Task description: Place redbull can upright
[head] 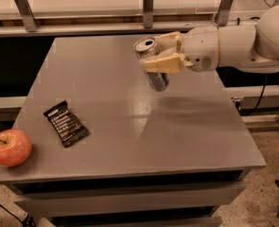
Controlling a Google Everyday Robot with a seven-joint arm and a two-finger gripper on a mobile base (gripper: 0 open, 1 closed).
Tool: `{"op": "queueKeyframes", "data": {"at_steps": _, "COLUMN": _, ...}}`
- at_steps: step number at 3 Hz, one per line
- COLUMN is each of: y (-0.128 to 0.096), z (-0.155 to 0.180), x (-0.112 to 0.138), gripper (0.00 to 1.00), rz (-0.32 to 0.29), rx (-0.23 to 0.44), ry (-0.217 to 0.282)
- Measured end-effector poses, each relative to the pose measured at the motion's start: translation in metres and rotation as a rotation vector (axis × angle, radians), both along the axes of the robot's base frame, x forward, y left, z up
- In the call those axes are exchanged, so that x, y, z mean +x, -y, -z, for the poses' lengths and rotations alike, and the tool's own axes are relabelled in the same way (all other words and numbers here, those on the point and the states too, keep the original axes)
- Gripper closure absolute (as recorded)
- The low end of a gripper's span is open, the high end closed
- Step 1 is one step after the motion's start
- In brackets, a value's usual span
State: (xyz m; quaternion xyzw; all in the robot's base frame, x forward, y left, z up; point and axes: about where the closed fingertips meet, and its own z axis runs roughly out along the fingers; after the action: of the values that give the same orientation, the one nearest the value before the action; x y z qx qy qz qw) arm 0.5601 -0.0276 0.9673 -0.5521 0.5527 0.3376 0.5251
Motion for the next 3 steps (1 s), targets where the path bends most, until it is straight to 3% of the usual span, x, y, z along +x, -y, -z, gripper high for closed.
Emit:
{"op": "queueKeyframes", "data": {"at_steps": 1, "y": -0.014, "z": 0.015, "x": 0.001, "gripper": 1.0, "rz": -0.021, "rx": 0.059, "ry": -0.014}}
{"op": "queueKeyframes", "data": {"at_steps": 2, "y": -0.037, "z": 0.027, "x": 0.003, "gripper": 1.0, "rz": -0.075, "rx": 0.252, "ry": -0.067}}
{"op": "queueKeyframes", "data": {"at_steps": 3, "y": -0.051, "z": 0.028, "x": 0.003, "gripper": 1.0, "rz": -0.123, "rx": 0.395, "ry": -0.102}}
